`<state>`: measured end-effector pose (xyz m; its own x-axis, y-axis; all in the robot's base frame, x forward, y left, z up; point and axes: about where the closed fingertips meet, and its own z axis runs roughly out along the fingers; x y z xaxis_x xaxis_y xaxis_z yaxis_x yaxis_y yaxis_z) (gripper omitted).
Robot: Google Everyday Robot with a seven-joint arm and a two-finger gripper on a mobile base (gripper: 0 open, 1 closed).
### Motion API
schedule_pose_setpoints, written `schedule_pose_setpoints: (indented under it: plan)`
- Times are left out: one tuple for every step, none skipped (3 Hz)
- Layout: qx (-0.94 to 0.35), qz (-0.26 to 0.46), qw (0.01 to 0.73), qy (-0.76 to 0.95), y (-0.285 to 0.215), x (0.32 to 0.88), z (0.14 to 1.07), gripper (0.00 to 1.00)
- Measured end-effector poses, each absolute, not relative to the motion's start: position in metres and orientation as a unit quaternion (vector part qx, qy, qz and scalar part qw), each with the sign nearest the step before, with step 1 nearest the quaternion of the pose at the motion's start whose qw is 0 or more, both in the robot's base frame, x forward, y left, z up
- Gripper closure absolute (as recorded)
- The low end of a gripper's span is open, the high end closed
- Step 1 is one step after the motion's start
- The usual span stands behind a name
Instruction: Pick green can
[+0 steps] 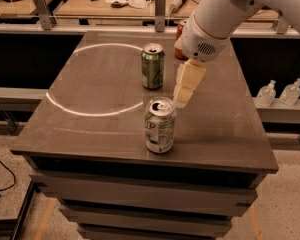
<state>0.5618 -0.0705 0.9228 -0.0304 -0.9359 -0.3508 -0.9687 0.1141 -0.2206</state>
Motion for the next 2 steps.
schedule_pose_setpoints:
  plan:
    - [-0.667,0.037,0.208,0.715,-0.066,0.572,0.923,0.00]
    - [-0.658,0.031,0.222,0.719,-0.060,0.607,0.930,0.00]
